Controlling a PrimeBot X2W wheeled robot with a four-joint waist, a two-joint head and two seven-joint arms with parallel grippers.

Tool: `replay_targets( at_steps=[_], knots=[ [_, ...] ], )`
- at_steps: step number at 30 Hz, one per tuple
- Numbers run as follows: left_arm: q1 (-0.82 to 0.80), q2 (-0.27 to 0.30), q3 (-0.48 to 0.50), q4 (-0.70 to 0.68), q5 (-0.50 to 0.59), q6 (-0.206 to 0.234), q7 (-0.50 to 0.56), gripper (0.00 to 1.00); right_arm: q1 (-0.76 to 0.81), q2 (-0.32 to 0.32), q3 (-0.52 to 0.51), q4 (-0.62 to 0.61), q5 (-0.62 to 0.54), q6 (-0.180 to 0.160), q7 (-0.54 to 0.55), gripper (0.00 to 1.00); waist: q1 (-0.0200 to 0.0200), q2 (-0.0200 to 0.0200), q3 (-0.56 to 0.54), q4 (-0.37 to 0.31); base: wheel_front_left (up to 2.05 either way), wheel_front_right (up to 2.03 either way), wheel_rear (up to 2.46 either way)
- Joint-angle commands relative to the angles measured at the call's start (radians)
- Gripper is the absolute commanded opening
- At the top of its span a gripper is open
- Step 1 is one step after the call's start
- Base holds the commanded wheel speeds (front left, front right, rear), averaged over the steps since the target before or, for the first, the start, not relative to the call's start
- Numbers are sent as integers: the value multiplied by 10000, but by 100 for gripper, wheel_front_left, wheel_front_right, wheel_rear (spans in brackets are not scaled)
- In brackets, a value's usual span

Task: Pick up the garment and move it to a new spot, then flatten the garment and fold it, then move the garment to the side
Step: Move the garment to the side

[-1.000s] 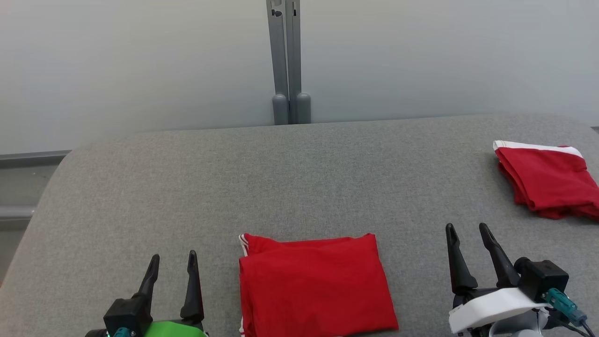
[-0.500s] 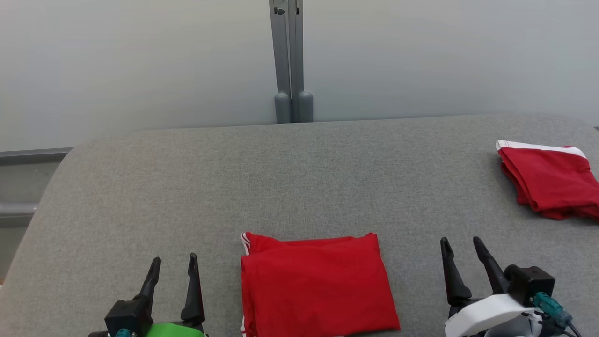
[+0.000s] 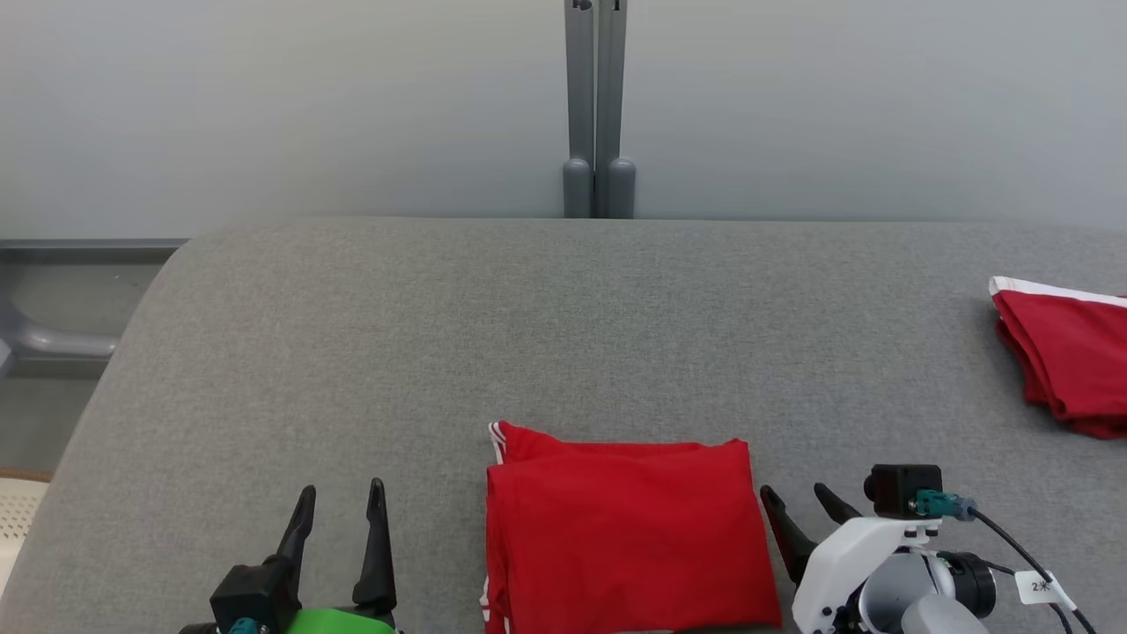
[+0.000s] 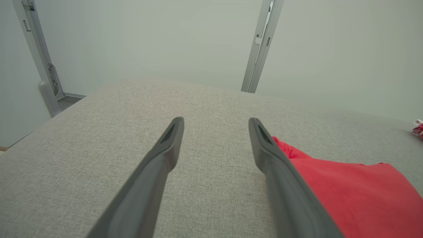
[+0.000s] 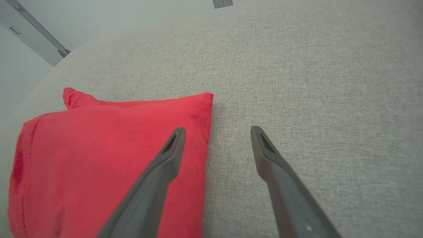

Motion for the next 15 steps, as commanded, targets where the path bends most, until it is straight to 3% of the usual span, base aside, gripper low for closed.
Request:
replay_targets(
  at_steps=[1,15],
  knots=[
    [-29,-10,16,3,89,-23,-29,100,-202,-101,39,172,183,3,110,100,0,0,86,300,0,0,0],
    [75,-75,127,69,201,-113,-29,100,-1010,-394,1033,2215,1412,3,1081,100,0,0,159,1010,0,0,0]
  ],
)
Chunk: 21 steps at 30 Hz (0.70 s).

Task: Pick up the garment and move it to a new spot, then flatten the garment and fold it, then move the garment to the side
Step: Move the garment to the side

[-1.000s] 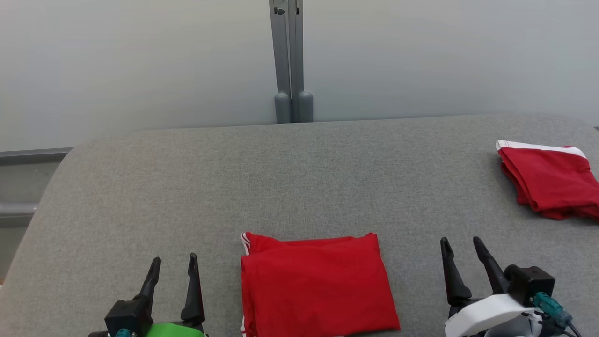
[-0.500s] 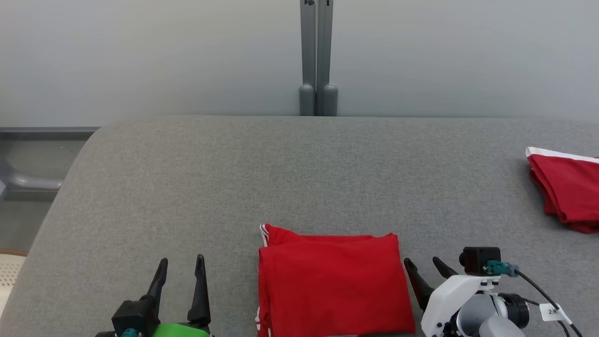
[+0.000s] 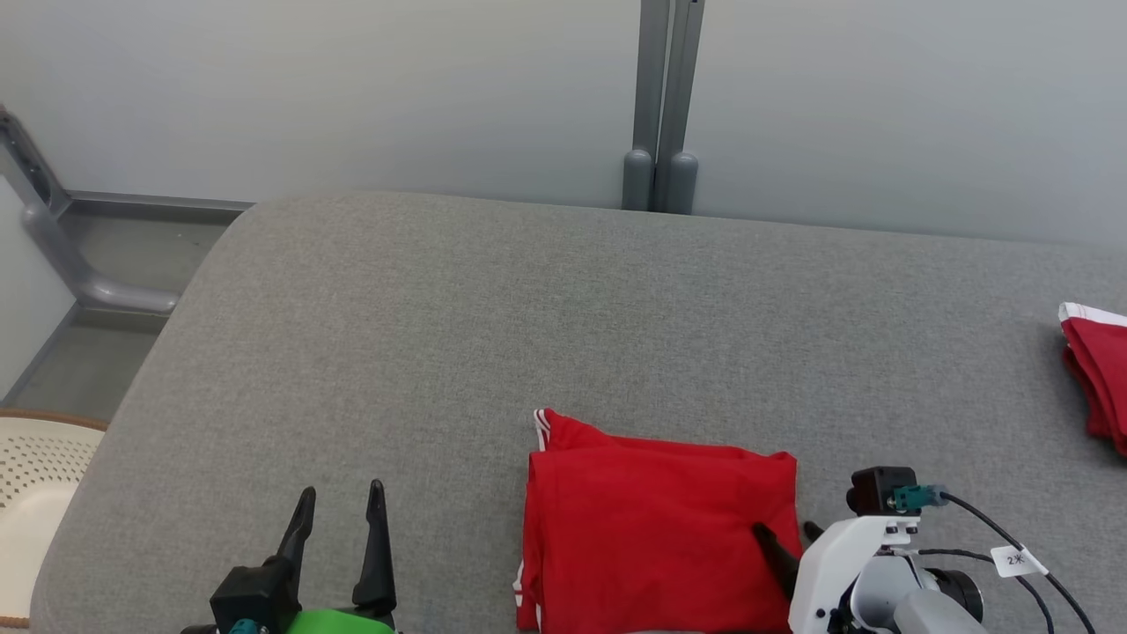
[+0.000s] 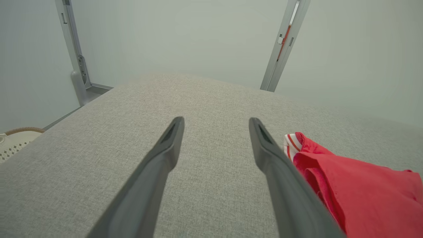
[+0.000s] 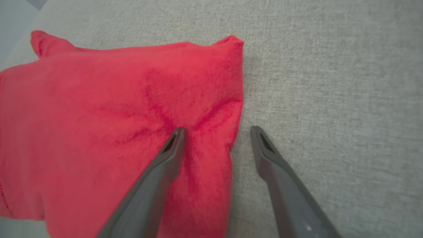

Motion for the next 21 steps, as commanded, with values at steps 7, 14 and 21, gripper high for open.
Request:
replay_targets(
  at_steps=[7,14,21],
  knots=[
    [143,-18,64,-29,173,-40,-29,100,-470,49,410,862,366,1,-280,0,0,0,15,-75,0,0,0],
    [203,-23,77,-161,159,-60,-29,100,-932,-268,569,934,712,-3,-873,0,0,0,50,-622,0,0,0],
    [236,-26,-57,-327,-22,17,-30,100,-1299,-1234,436,543,784,-3,-1009,0,0,0,202,-1938,0,0,0]
  ],
)
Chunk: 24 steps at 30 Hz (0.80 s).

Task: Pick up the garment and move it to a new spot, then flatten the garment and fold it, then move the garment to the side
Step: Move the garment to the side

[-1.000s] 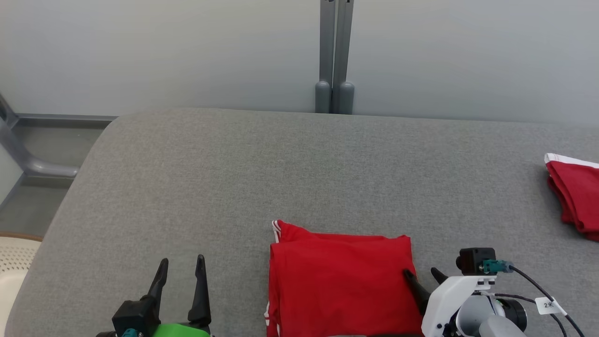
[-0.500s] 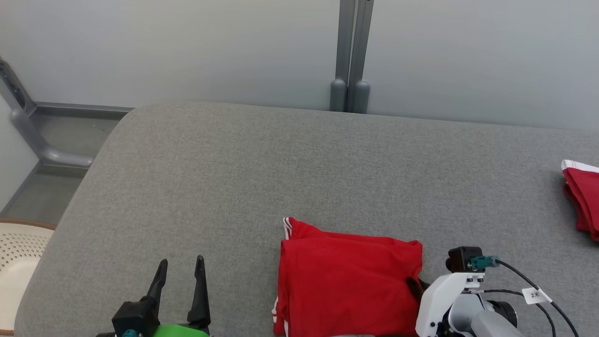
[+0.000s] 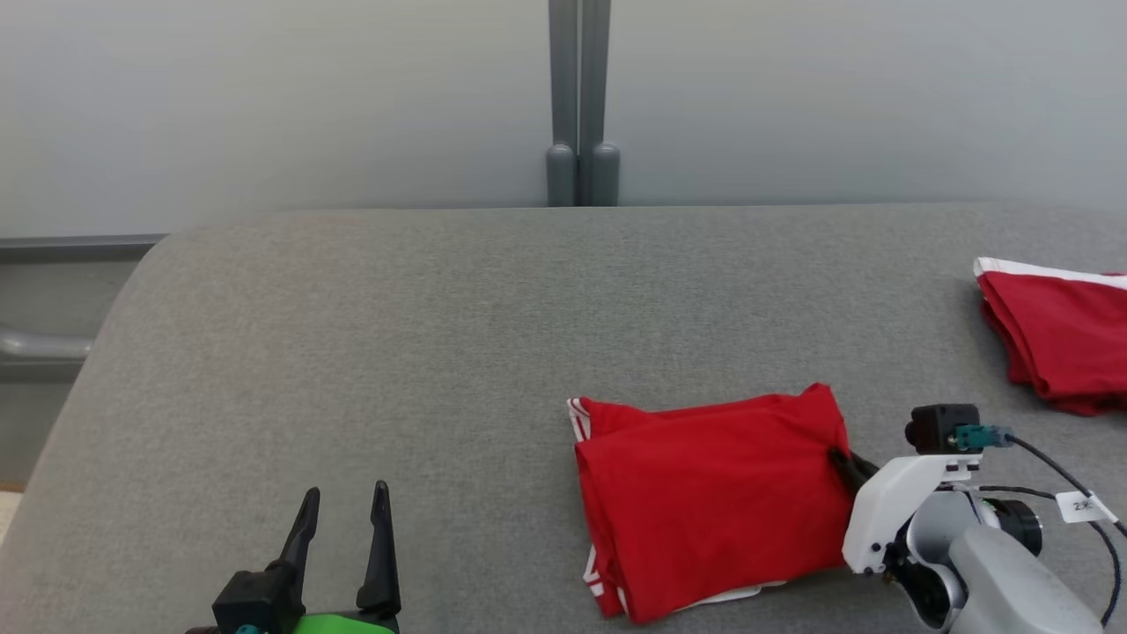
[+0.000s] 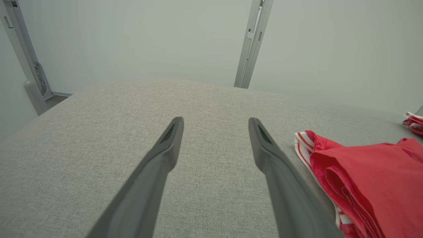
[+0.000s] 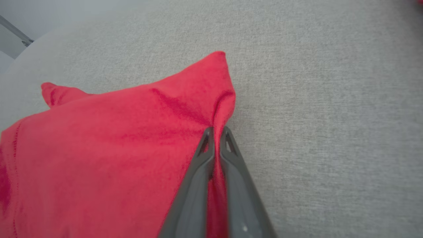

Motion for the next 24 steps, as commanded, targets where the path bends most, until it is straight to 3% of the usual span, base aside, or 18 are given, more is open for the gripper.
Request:
replay_targets(
  at_steps=[1,7,13,19,24],
  knots=[
    [60,-5,6,-51,-121,46,-28,100,-163,-218,-106,-110,58,-11,-14,0,0,0,155,-961,0,0,0],
    [-189,-2,-198,-179,-168,128,-28,100,-363,-861,-659,-620,-22,-11,153,0,0,0,489,-2546,0,0,0],
    [-635,2,-285,-245,9,155,-26,100,-599,-936,-1196,-1243,-179,-11,293,0,0,0,1080,-4047,0,0,0],
    [-1079,8,-373,-105,169,31,-28,100,-811,-623,-1511,-1648,-375,-9,232,0,0,0,1399,-4703,0,0,0],
    [-1194,11,-398,32,244,-34,-26,100,-982,-381,-1535,-1863,-528,-8,211,0,0,0,1396,-4640,0,0,0]
  ],
)
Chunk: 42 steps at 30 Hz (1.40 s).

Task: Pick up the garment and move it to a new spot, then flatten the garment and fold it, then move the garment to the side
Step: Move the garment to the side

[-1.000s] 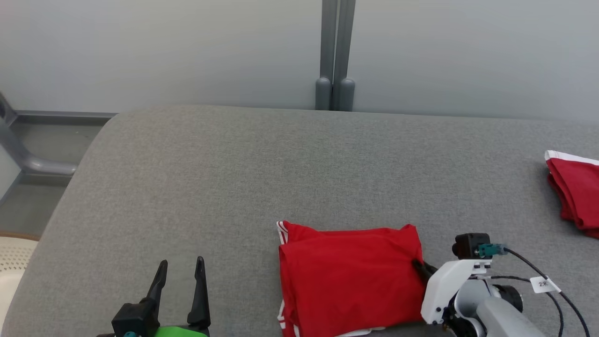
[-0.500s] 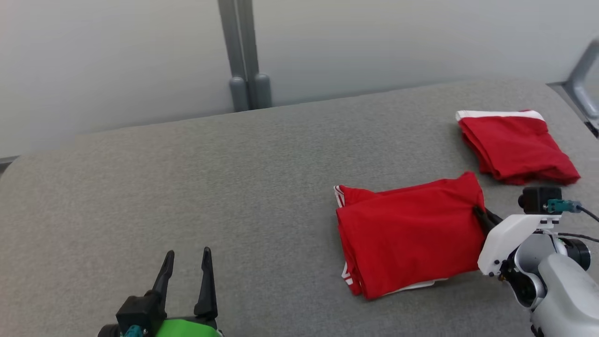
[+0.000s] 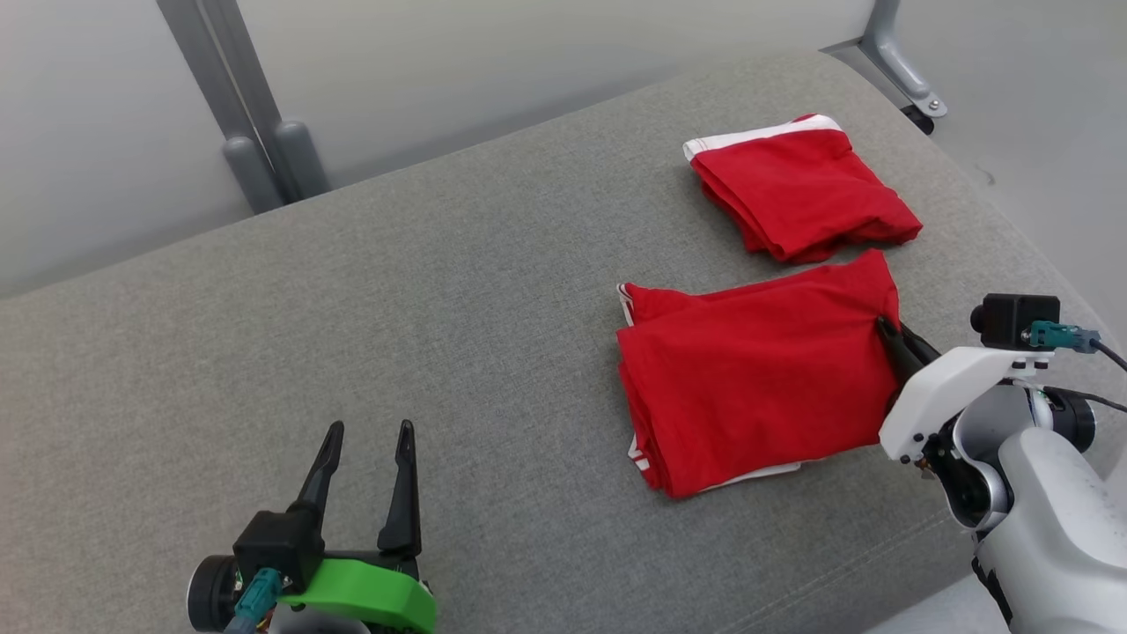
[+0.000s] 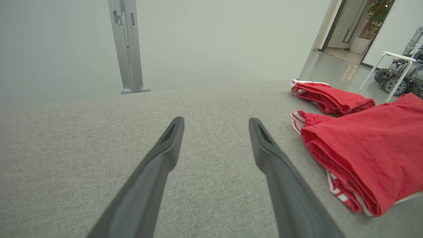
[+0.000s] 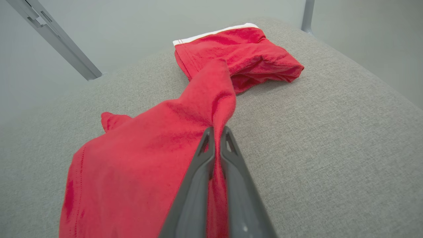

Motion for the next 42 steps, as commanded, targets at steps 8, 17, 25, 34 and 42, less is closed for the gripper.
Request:
replay_targets(
  at_steps=[8,17,25,34,42],
  knots=[
    [-28,35,30,131,-111,20,-30,100,-637,182,-78,-247,-264,-4,76,0,0,-1,33,422,0,0,0],
    [155,35,-118,95,-337,174,-30,100,-1878,371,-294,-128,-649,-4,421,0,0,-1,-287,1253,0,0,0],
    [56,35,-237,60,-342,184,-28,100,-3396,337,-548,864,-1288,-4,622,0,0,-1,-148,1868,0,0,0],
    [-233,35,-163,65,-94,46,-30,100,-4674,-674,-842,2375,-2198,-4,511,0,0,-1,555,2474,0,0,0],
    [-500,45,-56,80,292,-155,-30,100,-5317,-1972,-1442,3497,-3065,-4,194,0,0,-1,1319,2881,0,0,0]
  ],
)
